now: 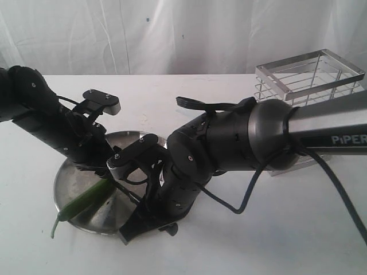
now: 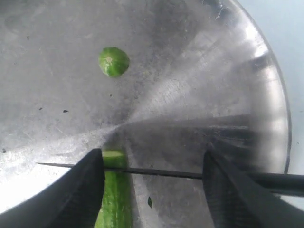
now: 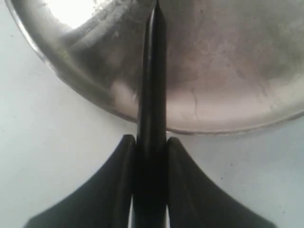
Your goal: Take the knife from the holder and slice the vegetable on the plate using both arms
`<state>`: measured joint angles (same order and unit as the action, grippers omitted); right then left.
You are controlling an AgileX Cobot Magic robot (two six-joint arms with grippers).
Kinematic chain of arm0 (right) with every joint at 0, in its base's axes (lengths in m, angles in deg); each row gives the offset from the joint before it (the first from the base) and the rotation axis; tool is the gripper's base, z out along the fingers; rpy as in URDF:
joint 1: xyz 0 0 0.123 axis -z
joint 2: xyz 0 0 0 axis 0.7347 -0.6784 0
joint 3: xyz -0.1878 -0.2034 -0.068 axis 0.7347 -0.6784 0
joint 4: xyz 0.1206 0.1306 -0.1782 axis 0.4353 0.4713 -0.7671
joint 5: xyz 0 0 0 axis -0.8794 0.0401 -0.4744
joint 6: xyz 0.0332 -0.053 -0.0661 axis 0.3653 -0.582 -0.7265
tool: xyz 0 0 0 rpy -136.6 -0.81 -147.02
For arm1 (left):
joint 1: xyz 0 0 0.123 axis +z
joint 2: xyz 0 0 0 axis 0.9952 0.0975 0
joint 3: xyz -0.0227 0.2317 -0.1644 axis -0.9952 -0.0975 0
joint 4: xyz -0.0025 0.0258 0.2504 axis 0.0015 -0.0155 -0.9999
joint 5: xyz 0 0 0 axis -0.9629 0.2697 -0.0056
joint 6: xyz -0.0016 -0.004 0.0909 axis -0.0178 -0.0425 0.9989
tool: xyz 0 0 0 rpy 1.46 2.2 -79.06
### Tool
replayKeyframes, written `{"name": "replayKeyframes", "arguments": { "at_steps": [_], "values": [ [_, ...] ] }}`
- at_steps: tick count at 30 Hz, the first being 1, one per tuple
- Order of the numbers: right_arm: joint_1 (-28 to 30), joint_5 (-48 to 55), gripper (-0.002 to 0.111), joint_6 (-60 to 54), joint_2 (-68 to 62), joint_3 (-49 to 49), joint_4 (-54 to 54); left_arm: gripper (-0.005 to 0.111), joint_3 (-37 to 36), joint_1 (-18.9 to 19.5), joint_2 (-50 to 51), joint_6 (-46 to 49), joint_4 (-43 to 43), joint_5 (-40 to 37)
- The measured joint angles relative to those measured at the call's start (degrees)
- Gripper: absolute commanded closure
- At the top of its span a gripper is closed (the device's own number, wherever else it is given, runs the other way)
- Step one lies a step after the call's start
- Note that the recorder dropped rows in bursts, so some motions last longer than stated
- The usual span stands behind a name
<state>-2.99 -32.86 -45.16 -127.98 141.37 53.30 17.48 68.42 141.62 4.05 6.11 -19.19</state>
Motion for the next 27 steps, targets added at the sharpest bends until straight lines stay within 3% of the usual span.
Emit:
{"name": "replayKeyframes", "arguments": {
  "at_steps": [7, 16, 27],
  "values": [
    [0.00, -0.76, 0.108, 0.00, -0.22, 0.00, 0.23, 0.043, -0.97, 0.10, 6.00, 0.11, -0.59, 6.90],
    [-0.14, -0.71, 0.108, 0.00, -0.22, 0.00, 0.44, 0.043, -2.01, 0.10, 0.68, -0.12, -1.85, 3.85],
    [-0.04, -1.00, 0.108, 0.00, -0.81, -0.12, 0.31, 0.043, -3.85, 0.20, 4.11, -0.12, -1.67, 6.14]
  ]
}}
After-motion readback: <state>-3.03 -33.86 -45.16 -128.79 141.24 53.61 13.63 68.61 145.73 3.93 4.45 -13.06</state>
